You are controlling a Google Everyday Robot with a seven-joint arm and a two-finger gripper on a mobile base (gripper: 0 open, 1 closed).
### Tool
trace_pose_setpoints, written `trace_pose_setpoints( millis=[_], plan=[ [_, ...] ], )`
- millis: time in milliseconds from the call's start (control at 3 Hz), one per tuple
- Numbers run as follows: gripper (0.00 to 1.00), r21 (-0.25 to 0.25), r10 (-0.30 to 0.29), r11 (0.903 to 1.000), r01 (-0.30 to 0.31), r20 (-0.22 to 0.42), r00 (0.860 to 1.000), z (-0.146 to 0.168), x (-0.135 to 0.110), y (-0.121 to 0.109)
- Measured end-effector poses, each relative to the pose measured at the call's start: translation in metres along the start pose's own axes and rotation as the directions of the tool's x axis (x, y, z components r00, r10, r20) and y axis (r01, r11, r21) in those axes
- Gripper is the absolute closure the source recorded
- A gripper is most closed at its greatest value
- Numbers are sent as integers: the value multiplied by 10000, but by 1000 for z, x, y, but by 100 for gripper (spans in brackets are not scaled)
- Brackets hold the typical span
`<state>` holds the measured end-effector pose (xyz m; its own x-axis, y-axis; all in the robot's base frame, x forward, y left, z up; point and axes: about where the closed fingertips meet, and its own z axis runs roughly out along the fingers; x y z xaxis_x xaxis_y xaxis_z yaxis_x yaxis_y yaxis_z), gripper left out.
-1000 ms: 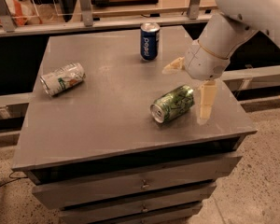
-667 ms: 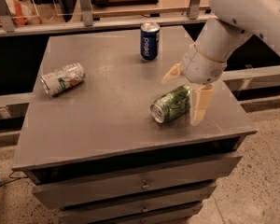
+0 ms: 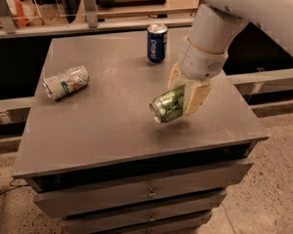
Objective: Move green can near pepsi can
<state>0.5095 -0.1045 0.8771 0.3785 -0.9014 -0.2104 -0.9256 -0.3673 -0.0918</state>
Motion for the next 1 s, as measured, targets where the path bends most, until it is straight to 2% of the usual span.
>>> trace_pose_setpoints(
  millis=[333,667,1000],
  plan=[
    [88,447,631,9971,-618,-277,9976,-38,-11,-9],
    [100,1393,1988,9679,-2090,832,9765,-64,6,-30],
    [100,1989,3316,8892,-4119,3399,8800,-70,33,-48]
  ],
)
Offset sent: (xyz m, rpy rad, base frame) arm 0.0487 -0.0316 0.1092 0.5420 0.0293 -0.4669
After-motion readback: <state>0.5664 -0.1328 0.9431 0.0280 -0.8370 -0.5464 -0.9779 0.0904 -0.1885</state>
